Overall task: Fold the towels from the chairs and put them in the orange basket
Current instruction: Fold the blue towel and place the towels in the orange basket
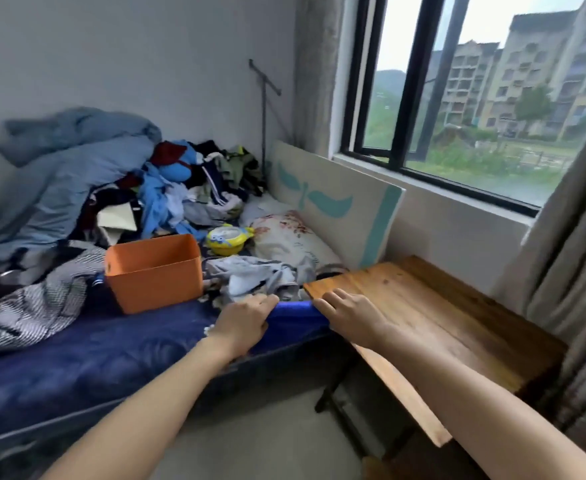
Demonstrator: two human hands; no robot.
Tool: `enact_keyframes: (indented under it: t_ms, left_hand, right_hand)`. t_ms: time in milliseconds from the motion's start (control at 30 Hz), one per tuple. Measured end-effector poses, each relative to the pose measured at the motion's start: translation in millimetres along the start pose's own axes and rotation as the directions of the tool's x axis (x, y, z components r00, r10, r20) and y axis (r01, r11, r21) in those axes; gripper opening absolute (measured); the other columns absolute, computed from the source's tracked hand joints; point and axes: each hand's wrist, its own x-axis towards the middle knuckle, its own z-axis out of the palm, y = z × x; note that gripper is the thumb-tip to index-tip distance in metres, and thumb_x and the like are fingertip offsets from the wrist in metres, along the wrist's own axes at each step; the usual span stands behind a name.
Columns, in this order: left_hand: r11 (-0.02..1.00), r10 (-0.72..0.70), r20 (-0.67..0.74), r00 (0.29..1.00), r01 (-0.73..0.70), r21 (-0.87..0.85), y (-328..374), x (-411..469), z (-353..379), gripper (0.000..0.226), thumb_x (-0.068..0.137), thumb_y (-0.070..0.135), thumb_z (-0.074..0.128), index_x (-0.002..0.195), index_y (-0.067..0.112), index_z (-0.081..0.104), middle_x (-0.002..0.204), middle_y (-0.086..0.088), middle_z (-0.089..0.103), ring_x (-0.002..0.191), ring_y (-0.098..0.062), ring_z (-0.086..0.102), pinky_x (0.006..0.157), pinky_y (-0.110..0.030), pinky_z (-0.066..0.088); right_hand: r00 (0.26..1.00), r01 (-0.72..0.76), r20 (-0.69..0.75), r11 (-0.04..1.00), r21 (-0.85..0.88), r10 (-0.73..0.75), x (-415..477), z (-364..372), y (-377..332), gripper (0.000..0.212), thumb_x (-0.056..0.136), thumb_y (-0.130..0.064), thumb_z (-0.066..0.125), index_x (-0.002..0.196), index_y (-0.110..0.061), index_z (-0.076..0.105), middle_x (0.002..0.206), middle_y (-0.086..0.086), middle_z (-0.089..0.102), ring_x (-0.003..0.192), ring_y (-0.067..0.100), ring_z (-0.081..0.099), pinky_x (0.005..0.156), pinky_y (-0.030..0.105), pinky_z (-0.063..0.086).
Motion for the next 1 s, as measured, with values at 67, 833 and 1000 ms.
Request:
enact_keyframes:
  t_ms: [67, 833, 1000]
  left_hand:
    - [0.987, -0.158, 0.049, 0.986, 0.157, 0.029, -25.9, -46.2, -7.0, 0.044, 0.081, 0.005, 0.053, 0.124, 0.012, 0.052, 0.118, -0.01, 0.059, 0.11, -0.028, 0.054, 0.079, -0.04, 0.049]
    - [0.868, -0.463, -0.09, 0.882, 0.472, 0.158, -214.2, -240.5, -101.7, 0.036, 0.076, 0.005, 0.054, 0.111, 0.011, 0.057, 0.105, -0.006, 0.064, 0.096, -0.029, 0.059, 0.068, -0.04, 0.053]
    - [0.888, -0.427, -0.062, 0.902, 0.431, 0.163, -246.5, -243.7, -81.1, 0.042, 0.057, 0.006, 0.068, 0.092, 0.022, 0.05, 0.078, 0.003, 0.065, 0.066, -0.022, 0.063, 0.04, -0.031, 0.048]
  right_hand:
    - [0.997, 0.067, 0.015, 0.993, 0.099, -0.069, 24.5, 16.1, -43.2, 0.036, 0.07, -0.019, 0.048, 0.105, -0.014, 0.045, 0.079, 0.003, 0.063, 0.065, 0.022, 0.062, 0.039, 0.026, 0.044]
    - [0.939, 0.339, -0.182, 0.878, 0.338, -0.292, 231.0, 48.1, -261.0, 0.052, 0.056, -0.016, 0.08, 0.097, -0.015, 0.047, 0.071, 0.0, 0.058, 0.055, 0.017, 0.056, 0.035, 0.024, 0.038]
    - [0.937, 0.351, -0.137, 0.866, 0.357, -0.323, 246.1, 82.2, -270.0, 0.05, 0.057, -0.017, 0.081, 0.097, -0.017, 0.052, 0.073, -0.002, 0.06, 0.057, 0.015, 0.057, 0.036, 0.023, 0.042]
